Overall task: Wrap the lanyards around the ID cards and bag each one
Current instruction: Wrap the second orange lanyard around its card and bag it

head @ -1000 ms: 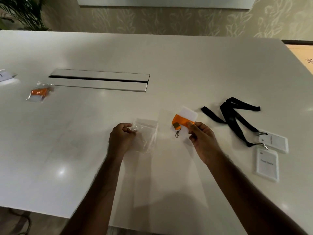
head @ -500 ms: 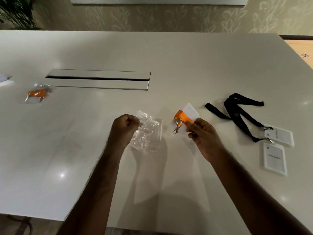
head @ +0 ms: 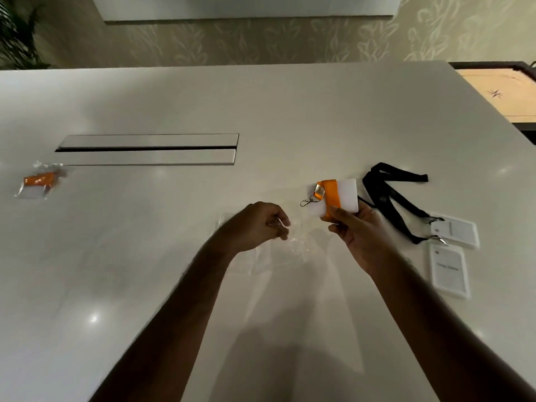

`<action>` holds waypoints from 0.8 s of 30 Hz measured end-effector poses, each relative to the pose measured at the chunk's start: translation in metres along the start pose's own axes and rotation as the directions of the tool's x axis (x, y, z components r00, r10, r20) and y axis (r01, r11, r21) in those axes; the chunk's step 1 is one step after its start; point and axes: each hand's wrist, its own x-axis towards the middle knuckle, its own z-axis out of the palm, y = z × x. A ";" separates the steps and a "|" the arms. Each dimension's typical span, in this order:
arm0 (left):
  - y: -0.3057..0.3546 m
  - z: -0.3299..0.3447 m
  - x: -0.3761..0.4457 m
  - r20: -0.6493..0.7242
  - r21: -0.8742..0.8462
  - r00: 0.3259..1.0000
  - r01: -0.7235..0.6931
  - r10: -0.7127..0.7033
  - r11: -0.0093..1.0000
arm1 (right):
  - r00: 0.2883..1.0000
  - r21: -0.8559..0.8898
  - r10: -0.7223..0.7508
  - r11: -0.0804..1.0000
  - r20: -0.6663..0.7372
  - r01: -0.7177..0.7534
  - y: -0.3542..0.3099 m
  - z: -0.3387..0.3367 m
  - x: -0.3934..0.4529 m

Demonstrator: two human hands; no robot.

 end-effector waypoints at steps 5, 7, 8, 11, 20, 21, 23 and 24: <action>0.022 0.022 0.028 -0.005 0.295 0.998 -0.054 0.058 0.954 | 1.000 -0.008 -0.009 1.000 -0.017 0.009 -0.010 -0.026 -0.001; 0.030 0.032 0.039 -0.010 0.376 0.995 -0.088 0.098 0.923 | 1.000 -0.034 -0.019 0.999 -0.021 0.018 -0.014 -0.038 0.000; 0.033 0.037 0.044 -0.018 0.416 0.992 -0.107 0.126 0.903 | 1.000 -0.048 -0.021 0.999 -0.021 0.020 -0.016 -0.044 0.000; 0.037 0.050 0.053 -0.064 0.580 0.972 -0.147 0.225 0.801 | 1.000 -0.072 -0.017 0.997 -0.017 0.016 -0.018 -0.059 0.003; 0.032 0.114 0.030 -0.376 0.424 0.920 0.061 0.114 0.904 | 1.000 -0.052 0.018 0.998 0.024 -0.017 -0.019 -0.088 0.010; 0.030 0.123 0.025 -0.371 0.434 0.926 0.104 0.072 0.895 | 0.999 -0.055 0.022 0.998 0.033 -0.020 -0.019 -0.090 0.012; 0.027 0.138 0.018 -0.385 0.467 0.922 0.163 0.034 0.869 | 0.999 -0.072 0.028 0.997 0.045 -0.024 -0.020 -0.093 0.014; 0.026 0.144 0.014 -0.402 0.476 0.915 0.171 0.041 0.863 | 0.998 -0.080 0.030 0.996 0.048 -0.026 -0.020 -0.094 0.015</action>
